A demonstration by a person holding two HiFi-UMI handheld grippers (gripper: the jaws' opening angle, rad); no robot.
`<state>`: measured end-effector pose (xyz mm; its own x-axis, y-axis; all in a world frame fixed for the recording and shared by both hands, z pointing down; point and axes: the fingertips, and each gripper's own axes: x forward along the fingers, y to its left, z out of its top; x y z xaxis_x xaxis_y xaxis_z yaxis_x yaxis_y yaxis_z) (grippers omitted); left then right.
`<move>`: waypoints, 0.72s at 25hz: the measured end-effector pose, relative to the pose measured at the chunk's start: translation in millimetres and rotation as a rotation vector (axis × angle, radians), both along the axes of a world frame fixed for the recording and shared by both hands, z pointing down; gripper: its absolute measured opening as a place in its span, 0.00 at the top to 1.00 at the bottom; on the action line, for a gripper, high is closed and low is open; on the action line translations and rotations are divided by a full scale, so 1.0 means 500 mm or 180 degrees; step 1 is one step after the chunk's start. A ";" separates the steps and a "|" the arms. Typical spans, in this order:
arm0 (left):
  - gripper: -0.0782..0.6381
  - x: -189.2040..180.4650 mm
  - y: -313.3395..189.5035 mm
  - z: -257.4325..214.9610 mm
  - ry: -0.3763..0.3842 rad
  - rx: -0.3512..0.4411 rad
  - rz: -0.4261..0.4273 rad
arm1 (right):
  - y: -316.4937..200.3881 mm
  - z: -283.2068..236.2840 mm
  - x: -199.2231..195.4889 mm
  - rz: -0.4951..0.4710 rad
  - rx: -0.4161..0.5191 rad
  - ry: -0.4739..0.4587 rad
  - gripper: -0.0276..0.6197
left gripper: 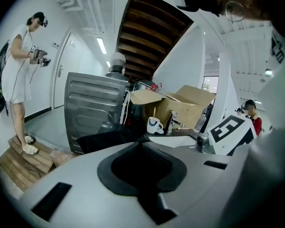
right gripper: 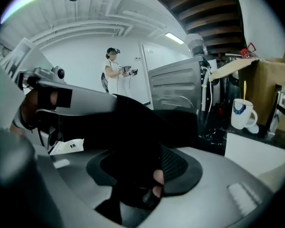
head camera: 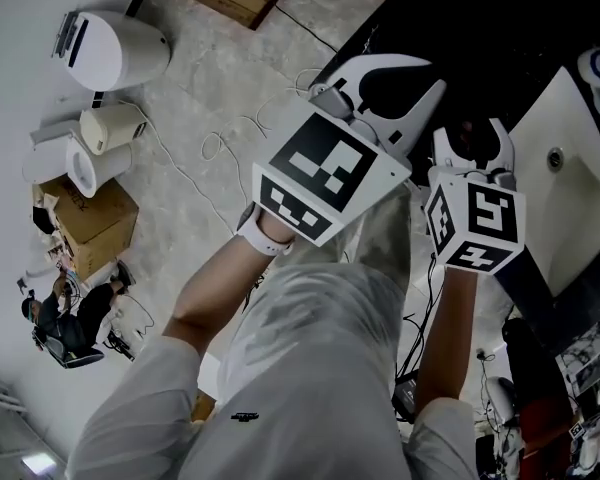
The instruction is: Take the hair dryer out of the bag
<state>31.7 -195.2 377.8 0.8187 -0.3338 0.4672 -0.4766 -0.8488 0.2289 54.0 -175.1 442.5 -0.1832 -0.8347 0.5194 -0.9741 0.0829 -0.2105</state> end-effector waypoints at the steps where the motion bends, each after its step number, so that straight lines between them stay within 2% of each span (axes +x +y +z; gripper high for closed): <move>1: 0.86 0.003 -0.001 -0.005 0.0045 0.0000 0.0018 | -0.002 0.000 -0.010 -0.0082 0.0000 -0.0009 0.65; 4: 0.86 0.006 -0.003 -0.020 0.0114 -0.0011 0.0073 | -0.006 0.007 -0.040 -0.0300 -0.0072 0.0024 0.65; 8: 0.86 0.008 -0.002 -0.009 0.0019 -0.0016 0.0088 | -0.009 0.015 -0.017 -0.0153 -0.0196 0.0075 0.65; 11: 0.86 0.014 -0.007 0.003 -0.0046 -0.0018 0.0081 | -0.013 0.016 0.009 -0.0082 -0.0209 0.0241 0.65; 15: 0.86 0.025 -0.005 0.020 -0.0127 -0.0022 0.0142 | -0.016 0.044 0.021 -0.0139 -0.0361 0.0465 0.58; 18: 0.86 0.019 -0.011 0.035 -0.0189 -0.0020 0.0161 | -0.025 0.066 0.013 -0.0178 -0.0528 0.0499 0.56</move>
